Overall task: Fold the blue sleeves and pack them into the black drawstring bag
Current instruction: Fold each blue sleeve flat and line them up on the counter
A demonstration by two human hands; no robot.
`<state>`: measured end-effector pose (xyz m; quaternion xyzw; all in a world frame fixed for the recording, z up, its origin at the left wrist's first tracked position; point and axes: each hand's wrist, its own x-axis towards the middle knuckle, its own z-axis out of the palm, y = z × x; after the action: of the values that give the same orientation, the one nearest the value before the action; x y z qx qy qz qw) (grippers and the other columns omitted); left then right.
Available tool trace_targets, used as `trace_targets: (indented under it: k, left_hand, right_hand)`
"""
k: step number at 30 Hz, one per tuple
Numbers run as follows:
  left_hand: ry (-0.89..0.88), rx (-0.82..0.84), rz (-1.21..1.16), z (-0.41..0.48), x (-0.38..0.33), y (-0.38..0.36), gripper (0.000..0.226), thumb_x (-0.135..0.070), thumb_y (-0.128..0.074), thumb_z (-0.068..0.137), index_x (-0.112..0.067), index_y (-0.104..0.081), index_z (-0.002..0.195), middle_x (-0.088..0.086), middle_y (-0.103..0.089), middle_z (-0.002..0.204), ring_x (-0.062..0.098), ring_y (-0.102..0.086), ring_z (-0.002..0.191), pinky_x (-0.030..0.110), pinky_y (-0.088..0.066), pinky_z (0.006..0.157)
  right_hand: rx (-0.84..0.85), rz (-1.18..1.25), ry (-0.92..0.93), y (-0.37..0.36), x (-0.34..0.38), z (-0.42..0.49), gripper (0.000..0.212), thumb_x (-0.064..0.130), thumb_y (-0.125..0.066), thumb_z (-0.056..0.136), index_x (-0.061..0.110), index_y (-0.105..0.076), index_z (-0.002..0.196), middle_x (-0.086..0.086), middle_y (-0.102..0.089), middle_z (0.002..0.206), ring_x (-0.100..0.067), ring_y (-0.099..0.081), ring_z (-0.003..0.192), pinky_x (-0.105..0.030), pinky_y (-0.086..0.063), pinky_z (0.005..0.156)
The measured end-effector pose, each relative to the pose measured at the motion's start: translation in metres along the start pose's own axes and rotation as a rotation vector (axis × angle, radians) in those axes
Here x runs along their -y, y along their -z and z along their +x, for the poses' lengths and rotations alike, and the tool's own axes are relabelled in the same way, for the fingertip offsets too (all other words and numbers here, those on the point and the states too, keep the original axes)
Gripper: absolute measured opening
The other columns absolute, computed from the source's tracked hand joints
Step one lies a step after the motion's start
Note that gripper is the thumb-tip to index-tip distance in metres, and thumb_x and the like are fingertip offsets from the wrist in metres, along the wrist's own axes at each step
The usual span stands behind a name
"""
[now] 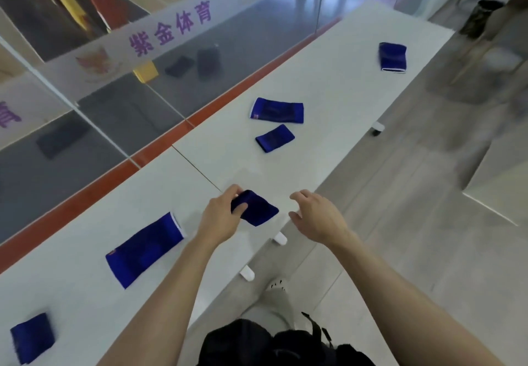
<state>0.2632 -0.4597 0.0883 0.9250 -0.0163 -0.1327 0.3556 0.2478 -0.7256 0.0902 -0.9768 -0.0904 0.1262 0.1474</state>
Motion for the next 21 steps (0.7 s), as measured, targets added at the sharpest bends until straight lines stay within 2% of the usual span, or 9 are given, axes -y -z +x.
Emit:
trace_targets:
  k: [2,4,6,8,11,14,16,18,21]
  left_hand:
    - [0.026,0.032,-0.202,0.028,-0.013,-0.006,0.016,-0.018,-0.067,0.108,-0.027,-0.060,0.119,-0.003,-0.078,0.110,0.021,-0.077,0.100,0.042,-0.067,0.087]
    - [0.077,0.051,-0.449,0.057,-0.026,-0.013,0.015,-0.012,-0.067,0.109,-0.020,-0.062,0.120,0.004,-0.081,0.113,0.024,-0.080,0.104,0.043,-0.069,0.087]
    - [0.135,0.042,-0.648,0.089,-0.036,-0.022,0.016,-0.010,-0.066,0.110,-0.014,-0.061,0.125,0.008,-0.082,0.116,0.024,-0.082,0.105,0.043,-0.070,0.086]
    - [0.190,0.026,-0.780,0.121,-0.042,-0.034,0.018,-0.011,-0.066,0.110,-0.009,-0.060,0.128,0.011,-0.081,0.119,0.027,-0.082,0.106,0.045,-0.069,0.086]
    - [0.273,0.013,-0.753,0.173,-0.046,-0.050,0.018,-0.014,-0.065,0.111,-0.006,-0.063,0.126,0.014,-0.080,0.118,0.030,-0.080,0.107,0.045,-0.070,0.083]
    - [0.350,-0.018,-0.606,0.204,-0.045,-0.062,0.022,-0.028,-0.071,0.102,-0.011,-0.073,0.116,0.008,-0.082,0.106,0.030,-0.082,0.097,0.052,-0.070,0.083]
    - [0.400,-0.019,-0.530,0.223,-0.029,-0.072,0.029,-0.044,-0.071,0.087,-0.022,-0.078,0.105,0.002,-0.084,0.094,0.029,-0.083,0.084,0.057,-0.068,0.085]
    - [0.439,-0.010,-0.502,0.242,-0.004,-0.087,0.030,-0.050,-0.068,0.080,-0.028,-0.078,0.097,-0.002,-0.084,0.087,0.027,-0.082,0.078,0.059,-0.067,0.086]
    - [0.493,-0.049,-0.455,0.260,-0.001,-0.091,0.032,-0.056,-0.066,0.074,-0.029,-0.078,0.088,-0.003,-0.082,0.082,0.029,-0.081,0.078,0.058,-0.067,0.082]
  right_hand:
    - [0.027,0.251,-0.099,0.006,-0.013,0.020,0.061,0.046,-0.066,0.105,0.022,-0.048,0.158,0.003,-0.061,0.150,-0.021,-0.066,0.128,-0.042,-0.056,0.105]
    - [0.068,0.549,-0.221,0.008,-0.026,0.048,0.063,0.048,-0.074,0.100,0.026,-0.051,0.155,0.009,-0.065,0.141,-0.014,-0.066,0.126,-0.040,-0.057,0.105]
    - [0.082,0.794,-0.314,0.012,-0.041,0.079,0.042,0.037,-0.078,0.099,0.026,-0.064,0.137,0.010,-0.075,0.126,-0.014,-0.074,0.113,-0.044,-0.062,0.101]
    - [0.035,0.910,-0.371,0.015,-0.056,0.111,0.021,0.025,-0.076,0.098,0.024,-0.073,0.119,0.004,-0.081,0.110,-0.019,-0.079,0.099,-0.051,-0.065,0.095]
    - [0.016,0.875,-0.443,0.028,-0.075,0.157,0.012,0.018,-0.071,0.098,0.019,-0.073,0.110,-0.001,-0.080,0.104,-0.022,-0.081,0.088,-0.047,-0.068,0.086]
    - [0.019,0.775,-0.435,0.040,-0.090,0.195,0.013,0.019,-0.068,0.101,0.018,-0.073,0.113,-0.001,-0.079,0.107,-0.025,-0.080,0.086,-0.034,-0.067,0.073]
    - [0.021,0.683,-0.404,0.043,-0.099,0.221,0.013,0.022,-0.068,0.099,0.021,-0.075,0.110,0.003,-0.079,0.102,-0.024,-0.079,0.086,-0.040,-0.067,0.078]
    - [0.043,0.660,-0.407,0.042,-0.105,0.244,0.012,0.025,-0.069,0.098,0.022,-0.077,0.105,0.005,-0.079,0.098,-0.023,-0.078,0.087,-0.046,-0.067,0.084]
    - [0.088,0.629,-0.418,0.036,-0.109,0.276,0.013,0.025,-0.069,0.098,0.019,-0.078,0.104,0.004,-0.079,0.096,-0.021,-0.076,0.087,-0.044,-0.067,0.084]
